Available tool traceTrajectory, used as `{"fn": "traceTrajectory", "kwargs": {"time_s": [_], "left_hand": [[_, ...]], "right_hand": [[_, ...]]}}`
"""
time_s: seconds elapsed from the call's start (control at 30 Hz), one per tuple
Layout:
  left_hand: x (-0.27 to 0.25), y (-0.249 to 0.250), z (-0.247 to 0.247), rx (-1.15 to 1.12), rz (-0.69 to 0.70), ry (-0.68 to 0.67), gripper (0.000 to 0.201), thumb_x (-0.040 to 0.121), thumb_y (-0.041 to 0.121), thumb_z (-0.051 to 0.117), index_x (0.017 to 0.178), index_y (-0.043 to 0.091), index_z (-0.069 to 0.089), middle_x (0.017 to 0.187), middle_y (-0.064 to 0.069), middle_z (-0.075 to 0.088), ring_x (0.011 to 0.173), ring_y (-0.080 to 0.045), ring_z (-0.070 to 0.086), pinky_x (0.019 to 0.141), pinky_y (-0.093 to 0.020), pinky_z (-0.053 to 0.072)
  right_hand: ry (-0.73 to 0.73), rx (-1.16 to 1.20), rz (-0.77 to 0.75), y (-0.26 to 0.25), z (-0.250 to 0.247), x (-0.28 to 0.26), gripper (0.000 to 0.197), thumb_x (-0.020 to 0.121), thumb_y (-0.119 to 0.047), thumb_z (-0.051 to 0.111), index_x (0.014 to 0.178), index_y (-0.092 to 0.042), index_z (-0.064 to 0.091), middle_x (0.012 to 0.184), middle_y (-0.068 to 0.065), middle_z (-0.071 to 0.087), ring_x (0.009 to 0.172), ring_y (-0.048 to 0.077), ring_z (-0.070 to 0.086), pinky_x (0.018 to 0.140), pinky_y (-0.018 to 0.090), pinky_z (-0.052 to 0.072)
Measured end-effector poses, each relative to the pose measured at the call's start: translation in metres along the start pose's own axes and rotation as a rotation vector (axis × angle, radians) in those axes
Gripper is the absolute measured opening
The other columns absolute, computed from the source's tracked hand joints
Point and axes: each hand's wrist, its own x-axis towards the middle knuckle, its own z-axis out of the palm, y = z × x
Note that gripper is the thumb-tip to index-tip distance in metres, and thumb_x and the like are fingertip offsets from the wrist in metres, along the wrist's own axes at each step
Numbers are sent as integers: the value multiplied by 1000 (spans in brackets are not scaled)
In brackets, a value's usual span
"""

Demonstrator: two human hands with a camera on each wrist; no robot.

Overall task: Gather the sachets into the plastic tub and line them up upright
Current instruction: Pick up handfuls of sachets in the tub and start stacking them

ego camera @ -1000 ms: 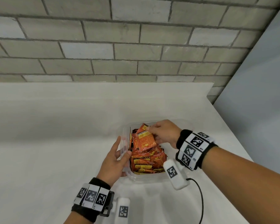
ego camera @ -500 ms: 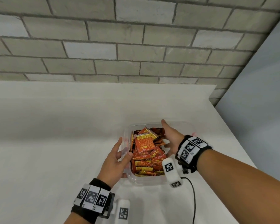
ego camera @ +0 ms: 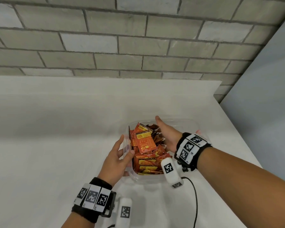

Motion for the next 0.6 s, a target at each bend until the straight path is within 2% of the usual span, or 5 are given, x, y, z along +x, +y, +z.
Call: {"fn": "traceTrajectory", "kwargs": {"time_s": [0.07,0.13,0.33,0.47,0.6], "left_hand": [[1,-1,0,4,1,-5,70,92,30,58,148,43,18,118,6,66,91,-12,70,61,-34,59],[1,-1,0,11,4,-6,69,93,30,58,147,44,18,114,8,67,87,-10,71,59,-32,59],[1,-2,5,2,7,5,70,91,33,58,147,46,17,111,8,69,88,-11,71,64,-40,60],[1,-1,11,-31,4,0,70,91,33,59,146,47,18,108,8,71,89,-15,71,69,-50,59],[2,-2,12,-24,6,5,69,91,34,58,147,47,18,109,7,70,90,-14,71,67,-47,59]], "right_hand": [[61,-32,4,3,-15,-4,89,84,-76,30,149,-16,24,154,11,27,141,33,24,109,57,24],[119,-67,8,9,-27,-11,89,83,-78,29,152,-23,17,159,9,14,143,38,16,111,62,18],[21,-143,74,49,-14,-21,84,84,-77,25,148,-23,31,152,7,34,140,30,29,115,47,20],[42,-97,43,51,5,-13,77,90,-70,26,145,-16,36,145,6,45,132,23,42,97,26,30],[46,-139,39,54,13,-10,94,78,-83,32,148,-19,30,148,5,40,134,25,39,113,40,30]]}}
